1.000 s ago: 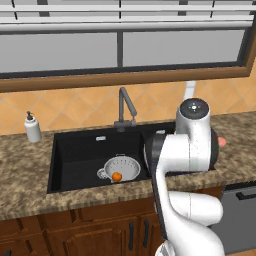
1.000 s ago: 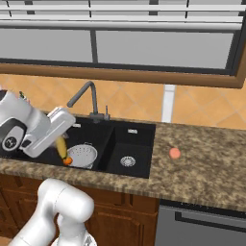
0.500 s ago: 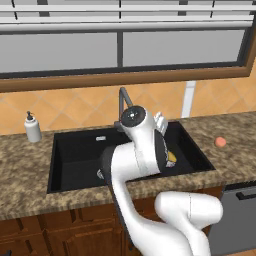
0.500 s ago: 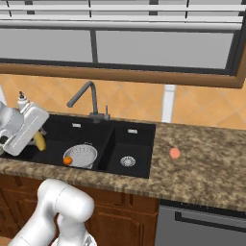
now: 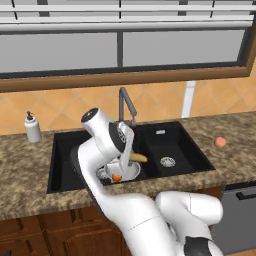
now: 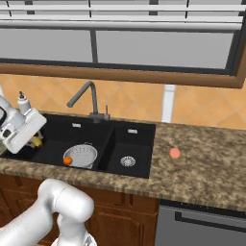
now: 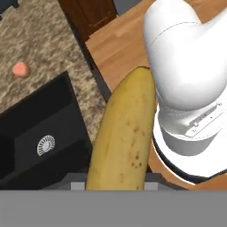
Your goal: Put the colander in the sink, put the tangerine, banana, peach in the colander, and turn on the sink faucet and pour water over the colander.
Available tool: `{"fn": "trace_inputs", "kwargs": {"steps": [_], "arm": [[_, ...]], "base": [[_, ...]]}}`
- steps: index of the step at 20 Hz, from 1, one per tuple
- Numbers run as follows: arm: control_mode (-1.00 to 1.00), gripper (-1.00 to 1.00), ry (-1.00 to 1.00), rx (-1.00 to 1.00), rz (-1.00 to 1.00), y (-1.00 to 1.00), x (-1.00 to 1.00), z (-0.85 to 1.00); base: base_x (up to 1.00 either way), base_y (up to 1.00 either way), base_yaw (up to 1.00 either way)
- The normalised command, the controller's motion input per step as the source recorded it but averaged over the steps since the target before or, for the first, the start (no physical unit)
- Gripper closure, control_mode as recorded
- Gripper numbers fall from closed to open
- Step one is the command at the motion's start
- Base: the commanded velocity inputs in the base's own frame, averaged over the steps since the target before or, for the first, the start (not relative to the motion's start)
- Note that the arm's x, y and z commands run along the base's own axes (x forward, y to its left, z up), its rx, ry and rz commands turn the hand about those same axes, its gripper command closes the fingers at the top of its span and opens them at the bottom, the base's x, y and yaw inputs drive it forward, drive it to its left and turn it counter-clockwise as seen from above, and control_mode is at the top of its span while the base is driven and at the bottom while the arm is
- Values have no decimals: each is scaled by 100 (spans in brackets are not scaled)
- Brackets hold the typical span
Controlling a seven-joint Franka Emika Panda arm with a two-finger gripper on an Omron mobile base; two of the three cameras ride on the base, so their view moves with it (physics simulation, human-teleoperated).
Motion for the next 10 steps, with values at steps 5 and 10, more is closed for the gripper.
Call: {"fn": "trace_inputs", "kwargs": {"steps": [5,10], "arm": [[-100,100,41,-1,-4,33,77,-88],[-100,100,39,0,-2,22,77,-67]], "base": [[0,0,0],[0,0,0]]}}
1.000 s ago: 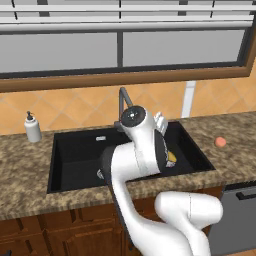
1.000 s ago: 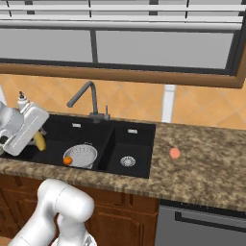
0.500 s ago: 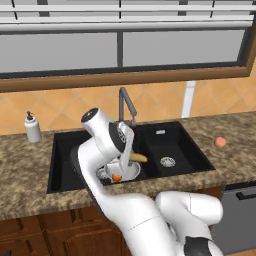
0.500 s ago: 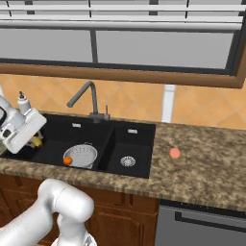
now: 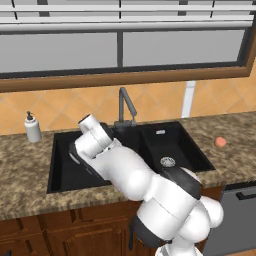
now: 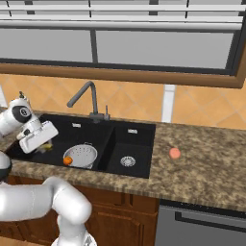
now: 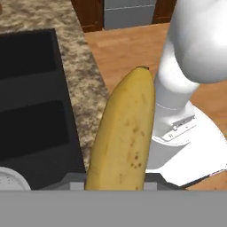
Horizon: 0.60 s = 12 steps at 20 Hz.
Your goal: Put the colander in the sink, put the tangerine, banana, peach in the colander, and turn on the sink faucet and pour water over the colander.
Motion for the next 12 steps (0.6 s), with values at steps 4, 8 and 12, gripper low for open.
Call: {"fn": "trace_inputs", "kwargs": {"steps": [4,8,12], "arm": [[-100,100,29,0,-2,34,71,-51],[-100,100,8,-2,-5,44,51,-60],[-100,100,-6,0,-18,44,24,-68]], "base": [[0,0,0],[0,0,0],[0,0,0]]}}
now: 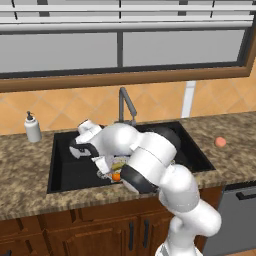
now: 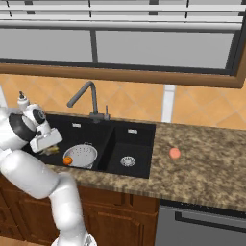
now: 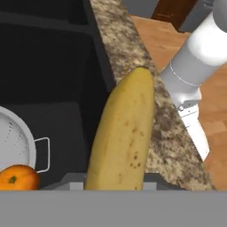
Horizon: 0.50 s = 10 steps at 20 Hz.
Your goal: Put the colander in the sink, put the tangerine, banana, peach in the colander, and turn on the sink faucet and pour water over the colander.
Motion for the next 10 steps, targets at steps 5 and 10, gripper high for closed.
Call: {"fn": "trace_inputs", "kwargs": {"steps": [5,10], "arm": [[-100,100,-19,1,-13,28,26,-72],[-100,100,-7,1,-7,9,26,-47]], "base": [[0,0,0],[0,0,0]]}}
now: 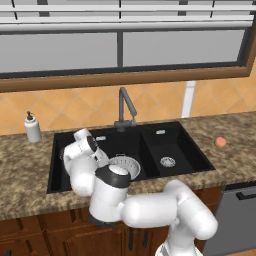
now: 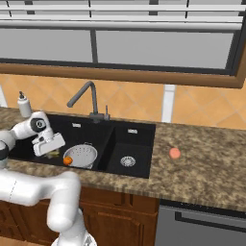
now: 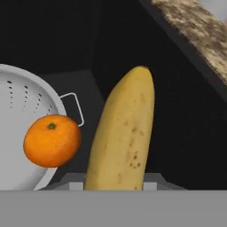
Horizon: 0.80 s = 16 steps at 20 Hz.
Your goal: Put the colander in the sink, put the tangerine, banana, peach in the colander, and turn on the sink faucet and pour water over the colander.
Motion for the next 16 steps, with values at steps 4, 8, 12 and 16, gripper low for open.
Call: {"fn": "trace_inputs", "kwargs": {"steps": [4,8,12,16], "arm": [[-100,100,-12,6,0,-8,-33,-50],[-100,100,-17,7,-1,-7,-50,-39],[-100,100,-17,7,-3,-22,-19,-36],[-100,100,-21,8,-6,-34,0,-32]], "base": [[0,0,0],[0,0,0],[0,0,0],[0,0,0]]}}
